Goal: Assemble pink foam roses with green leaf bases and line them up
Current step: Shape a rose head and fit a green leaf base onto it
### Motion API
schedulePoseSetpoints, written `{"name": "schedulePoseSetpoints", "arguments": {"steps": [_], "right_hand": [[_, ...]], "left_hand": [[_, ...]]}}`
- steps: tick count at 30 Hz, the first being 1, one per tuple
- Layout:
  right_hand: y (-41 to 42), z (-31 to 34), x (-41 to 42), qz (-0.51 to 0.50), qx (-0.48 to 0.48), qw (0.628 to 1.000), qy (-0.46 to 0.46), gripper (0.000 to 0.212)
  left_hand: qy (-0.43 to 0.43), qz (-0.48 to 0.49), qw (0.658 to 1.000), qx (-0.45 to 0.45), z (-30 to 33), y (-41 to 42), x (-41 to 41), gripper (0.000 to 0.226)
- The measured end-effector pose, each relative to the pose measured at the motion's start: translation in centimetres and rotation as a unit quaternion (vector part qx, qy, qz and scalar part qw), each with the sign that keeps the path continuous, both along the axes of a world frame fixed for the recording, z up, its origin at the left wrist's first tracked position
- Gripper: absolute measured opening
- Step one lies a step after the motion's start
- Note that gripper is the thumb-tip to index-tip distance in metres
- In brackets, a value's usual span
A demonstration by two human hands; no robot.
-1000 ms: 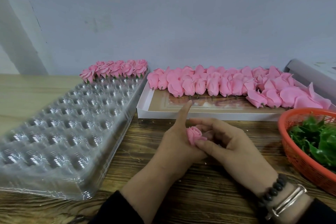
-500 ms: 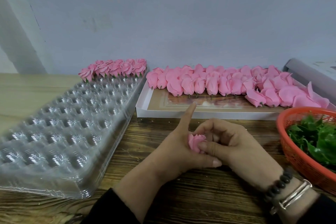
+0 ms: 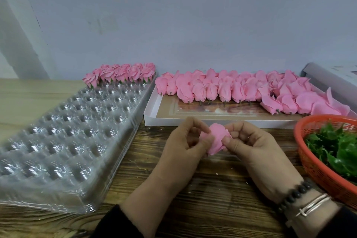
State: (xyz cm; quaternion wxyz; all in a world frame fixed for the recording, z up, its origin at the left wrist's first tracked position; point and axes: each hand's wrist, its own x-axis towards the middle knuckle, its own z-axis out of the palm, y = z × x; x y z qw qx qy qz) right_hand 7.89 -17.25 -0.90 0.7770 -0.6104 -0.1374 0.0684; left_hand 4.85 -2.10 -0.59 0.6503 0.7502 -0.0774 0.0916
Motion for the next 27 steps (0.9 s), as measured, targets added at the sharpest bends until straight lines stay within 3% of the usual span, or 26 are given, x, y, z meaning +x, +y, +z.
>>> {"name": "schedulePoseSetpoints", "arguments": {"steps": [5, 9, 13, 16, 21, 27], "right_hand": [[0.3, 0.3, -0.4, 0.014, -0.027, 0.999, -0.013, 0.017], [-0.1, 0.8, -0.5, -0.011, -0.122, 0.988, -0.093, 0.037], [-0.7, 1.2, -0.7, 0.033, -0.295, 0.916, -0.269, 0.062], [-0.6, 1.3, -0.8, 0.083, -0.354, 0.884, -0.293, 0.061], [-0.7, 1.8, -0.9, 0.094, -0.285, 0.925, -0.233, 0.040], [-0.8, 1.5, -0.6, 0.115, -0.234, 0.953, -0.157, 0.030]], "left_hand": [[-0.009, -0.014, 0.999, 0.030, -0.1, -0.4, -0.1, 0.020], [0.050, -0.020, 0.997, -0.057, 0.1, 0.0, 0.0, 0.017], [0.135, -0.052, 0.976, -0.162, 0.4, 0.4, -0.1, 0.018], [0.163, -0.100, 0.961, -0.200, 0.7, 0.8, -0.1, 0.029], [0.179, -0.116, 0.958, -0.192, 0.9, 1.1, -0.2, 0.022], [0.185, -0.109, 0.954, -0.210, 0.9, 1.1, -0.2, 0.033]]}}
